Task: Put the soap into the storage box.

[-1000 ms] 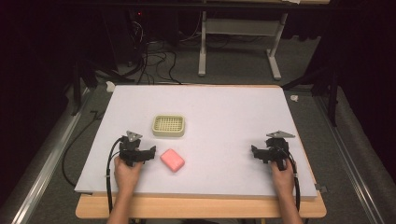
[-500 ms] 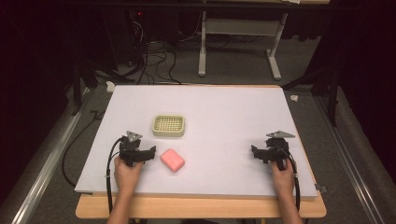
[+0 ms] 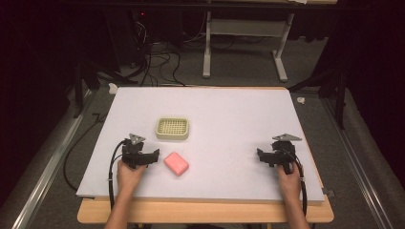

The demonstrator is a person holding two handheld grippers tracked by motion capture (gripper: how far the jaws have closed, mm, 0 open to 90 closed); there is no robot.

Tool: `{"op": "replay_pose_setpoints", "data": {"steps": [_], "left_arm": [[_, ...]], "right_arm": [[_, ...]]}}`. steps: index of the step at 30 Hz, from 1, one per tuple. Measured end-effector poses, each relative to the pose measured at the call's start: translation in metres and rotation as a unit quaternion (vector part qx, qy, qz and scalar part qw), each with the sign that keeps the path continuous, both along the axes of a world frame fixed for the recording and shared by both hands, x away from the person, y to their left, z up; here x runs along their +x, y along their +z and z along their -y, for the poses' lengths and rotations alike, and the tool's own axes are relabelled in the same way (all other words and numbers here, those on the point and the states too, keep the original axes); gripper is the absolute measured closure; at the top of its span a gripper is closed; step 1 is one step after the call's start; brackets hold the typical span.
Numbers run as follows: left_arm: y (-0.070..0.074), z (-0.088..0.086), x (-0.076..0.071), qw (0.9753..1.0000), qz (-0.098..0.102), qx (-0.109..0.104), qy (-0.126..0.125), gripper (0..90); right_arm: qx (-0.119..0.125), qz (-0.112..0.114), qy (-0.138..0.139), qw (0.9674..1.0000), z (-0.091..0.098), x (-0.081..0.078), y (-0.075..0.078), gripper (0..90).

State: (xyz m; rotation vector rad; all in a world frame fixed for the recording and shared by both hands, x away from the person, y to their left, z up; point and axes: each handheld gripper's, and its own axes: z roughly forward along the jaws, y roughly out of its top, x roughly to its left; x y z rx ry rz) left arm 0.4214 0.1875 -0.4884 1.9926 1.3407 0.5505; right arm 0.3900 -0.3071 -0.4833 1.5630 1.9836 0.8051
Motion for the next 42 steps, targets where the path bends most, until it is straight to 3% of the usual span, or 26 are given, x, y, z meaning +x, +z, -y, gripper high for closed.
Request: {"op": "replay_pose_setpoints", "data": {"steps": [10, 12, 15, 22, 26, 27, 42], "left_arm": [[0.003, 0.002, -0.002, 1.0, -0.006, 0.0, -0.008, 12.6], [0.005, 0.002, -0.004, 1.0, 0.002, -0.001, -0.008, 12.3], [0.012, 0.0, -0.009, 0.9997, 0.017, -0.016, -0.008, 12.7], [0.019, -0.001, -0.015, 0.9994, 0.014, -0.028, -0.015, 14.0], [0.024, 0.0, -0.021, 0.9987, 0.02, -0.029, -0.036, 10.2], [0.025, 0.001, -0.023, 0.9982, 0.019, -0.038, -0.042, 8.9], [0.037, 0.012, -0.041, 0.9947, 0.028, -0.053, -0.083, 3.4]], "right_arm": [[0.001, 0.0, 0.0, 1.0, 0.0, 0.0, 0.0, 14.2], [0.0, 0.0, 0.0, 1.0, 0.0, 0.0, 0.0, 14.2], [0.001, 0.0, -0.001, 1.0, 0.0, 0.0, 0.0, 14.2], [0.0, 0.0, 0.0, 1.0, 0.0, 0.0, 0.0, 14.3], [0.0, 0.0, 0.0, 1.0, 0.0, 0.0, 0.0, 14.3], [0.0, 0.0, -0.001, 1.0, 0.0, 0.0, 0.0, 14.2], [0.0, 0.0, 0.0, 1.0, 0.0, 0.0, 0.0, 14.2]]}}
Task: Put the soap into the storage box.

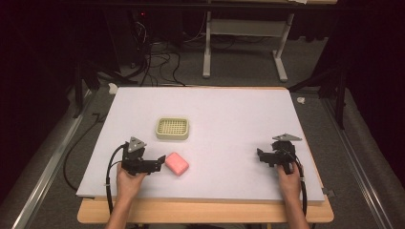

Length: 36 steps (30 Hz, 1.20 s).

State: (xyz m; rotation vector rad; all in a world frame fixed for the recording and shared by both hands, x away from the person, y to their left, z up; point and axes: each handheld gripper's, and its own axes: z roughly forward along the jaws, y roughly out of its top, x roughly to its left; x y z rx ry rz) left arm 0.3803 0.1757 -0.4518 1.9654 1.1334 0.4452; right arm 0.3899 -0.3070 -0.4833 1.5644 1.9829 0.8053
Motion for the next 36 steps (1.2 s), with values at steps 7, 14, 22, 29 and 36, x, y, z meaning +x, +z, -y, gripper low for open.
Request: {"op": "replay_pose_setpoints", "data": {"steps": [7, 14, 22, 29, 36], "left_arm": [[0.002, 0.013, -0.009, 0.9996, 0.002, 0.001, -0.026, 2.5], [-0.001, 0.026, -0.012, 0.9989, -0.004, 0.008, -0.047, 1.1], [-0.006, 0.04, -0.014, 0.9977, -0.007, 0.016, -0.066, 0.5], [-0.013, 0.052, -0.012, 0.9965, -0.017, 0.03, -0.076, 0.5], [-0.019, 0.06, -0.008, 0.9954, -0.027, 0.039, -0.083, 0.5]], "right_arm": [[0.0, 0.0, 0.0, 1.0, 0.0, 0.0, 0.0, 14.3], [0.0, 0.0, 0.0, 1.0, 0.0, 0.0, 0.0, 14.2], [0.0, 0.0, 0.0, 1.0, 0.0, 0.0, 0.0, 14.2], [0.0, 0.0, 0.0, 1.0, 0.0, 0.0, 0.0, 14.2], [0.0, 0.0, 0.001, 1.0, 0.0, 0.0, 0.0, 14.2]]}}
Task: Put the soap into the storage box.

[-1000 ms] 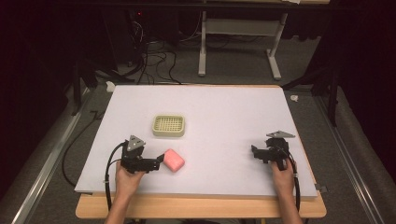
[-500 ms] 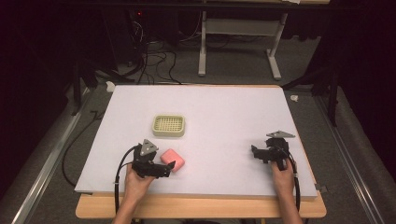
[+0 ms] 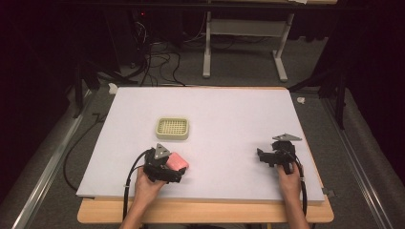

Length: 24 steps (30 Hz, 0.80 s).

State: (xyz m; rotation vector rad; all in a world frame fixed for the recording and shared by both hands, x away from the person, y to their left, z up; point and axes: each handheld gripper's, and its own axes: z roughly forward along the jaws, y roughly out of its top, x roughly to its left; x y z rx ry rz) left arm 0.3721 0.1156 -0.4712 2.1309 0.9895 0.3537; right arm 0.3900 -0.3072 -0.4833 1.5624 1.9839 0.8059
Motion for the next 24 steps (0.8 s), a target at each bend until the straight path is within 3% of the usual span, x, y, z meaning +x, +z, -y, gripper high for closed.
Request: {"op": "replay_pose_setpoints", "data": {"steps": [9, 17, 24], "left_arm": [[-0.011, 0.006, 0.005, 0.9998, -0.016, 0.011, 0.004, 1.8], [-0.014, 0.01, 0.004, 0.9995, -0.01, 0.029, 0.004, 2.9], [-0.014, 0.011, 0.003, 0.9995, -0.003, 0.029, 0.006, 5.5]], "right_arm": [[0.0, 0.0, -0.001, 1.0, 0.0, 0.0, 0.0, 14.3], [0.0, 0.0, -0.001, 1.0, 0.0, 0.0, 0.0, 14.3], [0.0, 0.0, -0.001, 1.0, 0.0, 0.0, 0.0, 14.3]]}}
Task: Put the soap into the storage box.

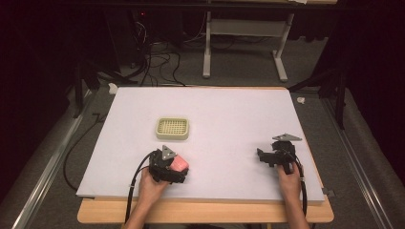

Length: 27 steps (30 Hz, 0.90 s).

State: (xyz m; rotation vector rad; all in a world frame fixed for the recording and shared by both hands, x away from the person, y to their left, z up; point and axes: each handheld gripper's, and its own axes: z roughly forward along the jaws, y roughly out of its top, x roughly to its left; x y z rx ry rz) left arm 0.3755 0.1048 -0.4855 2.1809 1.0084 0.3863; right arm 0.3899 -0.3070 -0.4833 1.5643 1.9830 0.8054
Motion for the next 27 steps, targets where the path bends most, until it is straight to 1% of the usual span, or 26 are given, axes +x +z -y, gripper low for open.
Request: {"op": "replay_pose_setpoints", "data": {"steps": [3, 9, 20, 24, 27], "left_arm": [[-0.0003, -0.0013, -0.0019, 0.9999, 0.009, -0.003, -0.005, 10.7], [0.0, -0.0029, -0.0029, 0.9999, 0.009, -0.005, -0.009, 13.3], [0.0021, -0.0031, -0.0027, 0.9999, 0.005, -0.001, -0.011, 13.8], [0.0031, -0.0034, -0.0026, 1.0, 0.004, -0.002, -0.007, 13.8], [0.0047, -0.0032, -0.0032, 0.9999, 0.005, 0.003, -0.01, 13.8]], "right_arm": [[0.0, 0.0, 0.0, 1.0, 0.0, 0.0, 0.0, 14.2], [0.0, 0.0, 0.0, 1.0, 0.0, 0.0, 0.0, 14.2], [0.0, 0.0, 0.0, 1.0, 0.0, 0.0, 0.0, 14.2], [0.0, 0.0, 0.0, 1.0, 0.0, 0.0, 0.0, 14.3], [0.0, 0.0, 0.0, 1.0, 0.0, 0.0, 0.0, 14.3]]}}
